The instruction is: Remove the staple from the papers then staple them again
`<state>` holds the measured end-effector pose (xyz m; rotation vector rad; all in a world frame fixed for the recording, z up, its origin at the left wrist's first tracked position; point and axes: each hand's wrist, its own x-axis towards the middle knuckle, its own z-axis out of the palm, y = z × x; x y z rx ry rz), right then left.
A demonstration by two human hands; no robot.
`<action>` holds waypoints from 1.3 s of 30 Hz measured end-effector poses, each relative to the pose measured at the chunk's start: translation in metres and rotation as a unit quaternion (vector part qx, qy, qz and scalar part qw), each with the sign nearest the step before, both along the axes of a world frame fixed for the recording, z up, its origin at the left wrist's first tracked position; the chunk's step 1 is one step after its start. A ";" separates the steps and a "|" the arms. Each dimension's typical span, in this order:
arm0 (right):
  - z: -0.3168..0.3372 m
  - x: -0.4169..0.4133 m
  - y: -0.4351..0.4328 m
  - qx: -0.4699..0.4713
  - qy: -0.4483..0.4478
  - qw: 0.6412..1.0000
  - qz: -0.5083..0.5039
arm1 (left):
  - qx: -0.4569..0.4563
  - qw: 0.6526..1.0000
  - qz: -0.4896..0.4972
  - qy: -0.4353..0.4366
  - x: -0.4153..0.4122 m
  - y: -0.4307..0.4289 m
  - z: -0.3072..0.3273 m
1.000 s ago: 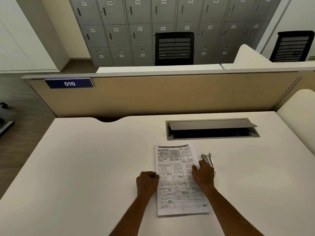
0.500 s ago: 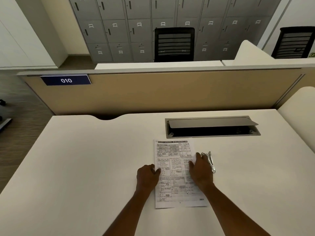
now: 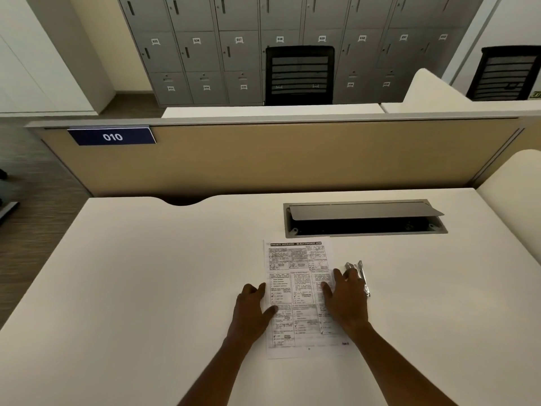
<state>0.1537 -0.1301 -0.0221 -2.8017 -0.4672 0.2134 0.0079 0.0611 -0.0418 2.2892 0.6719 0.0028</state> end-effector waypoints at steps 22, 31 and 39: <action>0.001 0.015 -0.039 0.126 -0.007 0.977 -0.172 | -0.034 0.999 0.006 -0.009 -0.001 0.008 -0.012; 0.004 0.029 -0.033 0.106 0.017 0.981 -0.162 | -0.033 0.999 0.006 0.000 -0.002 0.009 -0.009; 0.027 0.029 -0.028 0.142 0.023 0.975 -0.171 | -0.049 0.998 0.029 -0.004 0.000 0.018 -0.001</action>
